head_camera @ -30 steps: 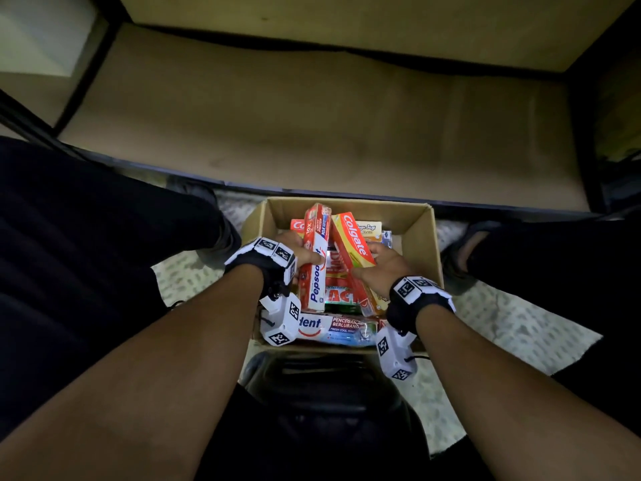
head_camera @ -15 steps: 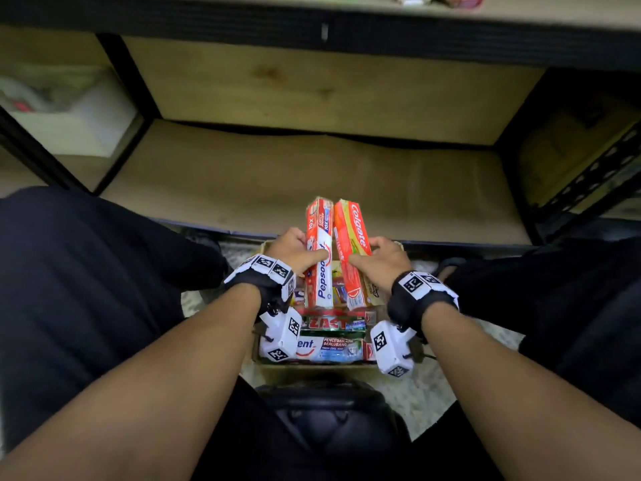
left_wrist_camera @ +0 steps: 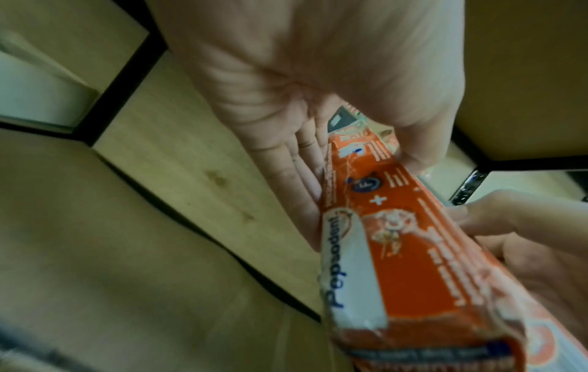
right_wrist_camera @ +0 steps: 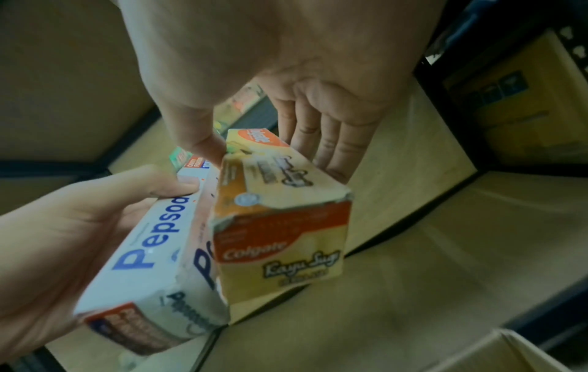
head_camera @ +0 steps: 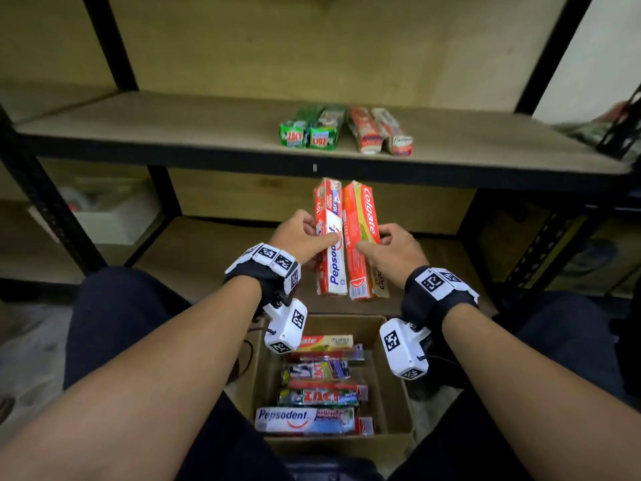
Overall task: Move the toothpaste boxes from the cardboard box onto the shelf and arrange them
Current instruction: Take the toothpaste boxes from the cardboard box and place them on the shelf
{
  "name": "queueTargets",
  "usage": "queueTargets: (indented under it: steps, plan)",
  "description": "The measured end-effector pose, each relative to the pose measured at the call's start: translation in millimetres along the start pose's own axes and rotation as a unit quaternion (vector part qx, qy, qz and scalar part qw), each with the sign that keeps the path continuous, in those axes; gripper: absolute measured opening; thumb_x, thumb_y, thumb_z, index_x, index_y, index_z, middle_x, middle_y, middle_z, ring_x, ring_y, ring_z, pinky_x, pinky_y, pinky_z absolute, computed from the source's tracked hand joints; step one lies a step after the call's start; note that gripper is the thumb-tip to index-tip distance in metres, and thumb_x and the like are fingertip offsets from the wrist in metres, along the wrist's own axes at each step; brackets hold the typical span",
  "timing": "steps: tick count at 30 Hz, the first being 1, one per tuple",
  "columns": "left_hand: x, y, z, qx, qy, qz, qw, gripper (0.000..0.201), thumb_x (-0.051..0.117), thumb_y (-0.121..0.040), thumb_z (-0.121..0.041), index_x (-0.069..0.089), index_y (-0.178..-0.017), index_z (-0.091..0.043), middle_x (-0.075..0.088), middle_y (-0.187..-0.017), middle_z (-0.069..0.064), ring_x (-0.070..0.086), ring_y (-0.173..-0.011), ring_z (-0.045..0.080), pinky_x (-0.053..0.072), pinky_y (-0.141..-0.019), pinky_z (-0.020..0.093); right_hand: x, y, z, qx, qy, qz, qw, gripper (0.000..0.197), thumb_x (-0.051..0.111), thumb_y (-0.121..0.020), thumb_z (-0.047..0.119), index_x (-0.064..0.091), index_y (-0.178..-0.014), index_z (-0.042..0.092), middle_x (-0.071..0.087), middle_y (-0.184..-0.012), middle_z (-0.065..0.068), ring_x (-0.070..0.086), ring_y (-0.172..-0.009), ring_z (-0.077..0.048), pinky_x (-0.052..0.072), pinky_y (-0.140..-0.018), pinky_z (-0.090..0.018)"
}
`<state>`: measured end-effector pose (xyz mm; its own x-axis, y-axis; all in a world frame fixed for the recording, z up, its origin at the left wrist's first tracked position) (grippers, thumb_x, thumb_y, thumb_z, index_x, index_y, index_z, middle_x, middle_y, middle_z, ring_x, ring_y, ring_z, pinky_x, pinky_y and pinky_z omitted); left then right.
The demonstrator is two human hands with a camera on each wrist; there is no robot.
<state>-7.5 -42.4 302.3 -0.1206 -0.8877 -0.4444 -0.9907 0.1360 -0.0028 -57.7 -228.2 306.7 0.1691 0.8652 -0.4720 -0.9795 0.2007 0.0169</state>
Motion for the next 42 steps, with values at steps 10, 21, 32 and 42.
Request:
queueTargets:
  steps: [10,21,32,42]
  plan:
    - [-64.6,-37.8,-105.9,0.089,-0.003,-0.02,0.996,0.05,0.078,-0.081,-0.034,0.051,-0.117,-0.015,0.064,-0.106,0.006,0.072,-0.077,0.021,0.061,-0.057,0.04,-47.0,-33.8,103.7,-0.087,-0.014,-0.048,0.995,0.032,0.072,-0.085,0.04,0.056,-0.11,0.027,0.066,-0.094,0.011,0.068,-0.079,-0.004,0.051,-0.063,-0.022]
    - [-138.7,-124.8,-135.1,0.105,-0.13,-0.109,0.98,0.053,0.068,-0.085,-0.047,0.051,-0.134,-0.038,0.072,-0.105,0.0,0.072,-0.077,0.014,0.06,-0.065,0.029,-55.7,-126.1,180.6,-0.128,0.066,-0.081,0.986,0.062,0.065,-0.08,0.049,0.046,-0.137,0.039,0.068,-0.111,0.007,0.071,-0.087,-0.017,0.059,-0.083,-0.038]
    - [-157.1,-195.2,-113.9,0.094,-0.276,-0.11,0.95,0.044,0.06,-0.086,-0.057,0.062,-0.127,-0.042,0.061,-0.134,-0.004,0.062,-0.08,0.011,0.05,-0.075,0.023,-34.4,-198.6,204.9,-0.129,0.205,-0.067,0.968,0.044,0.061,-0.083,0.051,0.06,-0.125,0.038,0.057,-0.102,0.011,0.059,-0.065,-0.006,0.044,-0.054,-0.018]
    - [-148.2,-223.1,-94.0,0.081,-0.305,-0.1,0.944,0.043,0.055,-0.091,-0.056,0.064,-0.127,-0.034,0.065,-0.126,0.001,0.059,-0.079,0.014,0.043,-0.068,0.019,-12.2,-226.1,203.3,-0.132,0.287,-0.028,0.948,0.042,0.056,-0.089,0.056,0.063,-0.124,0.035,0.058,-0.135,0.004,0.056,-0.096,-0.02,0.04,-0.073,-0.023]
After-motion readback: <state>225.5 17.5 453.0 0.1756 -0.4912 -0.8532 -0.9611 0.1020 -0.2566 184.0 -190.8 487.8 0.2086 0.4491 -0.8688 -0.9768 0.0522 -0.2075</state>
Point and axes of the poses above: each hand's wrist, its own y-axis away from the middle knuckle, its own x-axis out of the palm, z = x × y, the point moved 2 cm from there along -y, towards the middle knuckle
